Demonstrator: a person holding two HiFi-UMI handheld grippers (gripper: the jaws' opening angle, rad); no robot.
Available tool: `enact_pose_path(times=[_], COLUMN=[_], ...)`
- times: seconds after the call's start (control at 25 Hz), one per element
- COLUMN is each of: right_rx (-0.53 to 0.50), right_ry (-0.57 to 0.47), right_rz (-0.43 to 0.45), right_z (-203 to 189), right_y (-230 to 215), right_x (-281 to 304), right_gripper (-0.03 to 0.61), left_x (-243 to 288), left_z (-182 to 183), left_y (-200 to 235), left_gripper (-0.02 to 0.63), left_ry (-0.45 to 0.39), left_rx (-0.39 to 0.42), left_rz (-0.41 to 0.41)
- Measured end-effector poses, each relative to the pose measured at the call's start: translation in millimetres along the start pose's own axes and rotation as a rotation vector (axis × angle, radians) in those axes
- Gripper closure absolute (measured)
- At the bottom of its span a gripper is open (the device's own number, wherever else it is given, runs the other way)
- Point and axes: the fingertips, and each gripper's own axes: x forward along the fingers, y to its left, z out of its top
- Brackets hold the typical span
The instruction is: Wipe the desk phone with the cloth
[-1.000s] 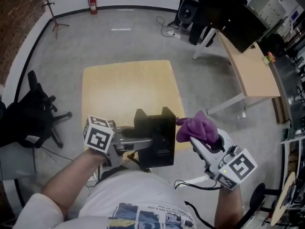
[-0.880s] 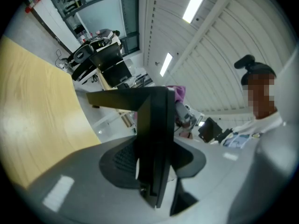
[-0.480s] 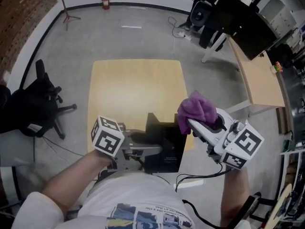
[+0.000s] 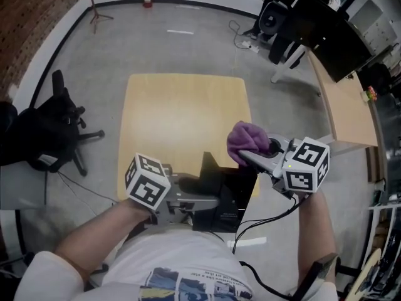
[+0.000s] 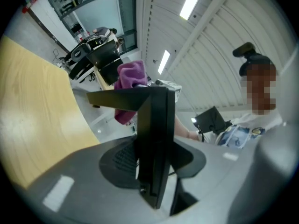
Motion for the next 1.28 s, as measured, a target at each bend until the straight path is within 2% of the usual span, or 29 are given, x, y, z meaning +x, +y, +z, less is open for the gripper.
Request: enact_pose_path(times=[0.16,0.36,0.48,0.6,0.72,0.84,1.08,1.16,1.28], right_rx=[0.014,-0.005,-0.054,-0.098,-0.147,-0.172,-0.152,-0.133,-0.081], right_ry=[0.015,-0.104,-0.152,-0.182,-0.158,-0.079,0.096,0.1,0.02], right_rz=[-0.018,0.004,0.047,0.128,0.208,0.243,0.195,0.155,0.077], right_z=[-8,27,53,70,70,59,32,27,31], right_y=[-11,3,23,47,70,70,44,32,11], right_x=[3,-21,-33,-35,-23,-9,27,33,28], right_gripper=[0.472,0.472,0.472,0.472,0.472,0.472,0.472,0.472,0.472], left_x=[2,-2,-4,-2,2,11,8,5,0], left_z=[-1,-2,1,3,1,5,-1,-1,4], left_y=[0,10,18,21,17,11,11,12,17], left_gripper=[0.431,0.431,0.431,0.431,0.432,0.431,0.431,0.431,0.431], left_ry=[-0.002,-0.002,0.002,0.017,0.032,0.045,0.057,0.054,0.036], left_rx=[-0.007,-0.018,-0.02,-0.017,-0.01,-0.004,0.004,0.008,0.007], left_rz=[-0.002,0.018,0.039,0.046,0.032,0.023,0.02,0.021,0.035])
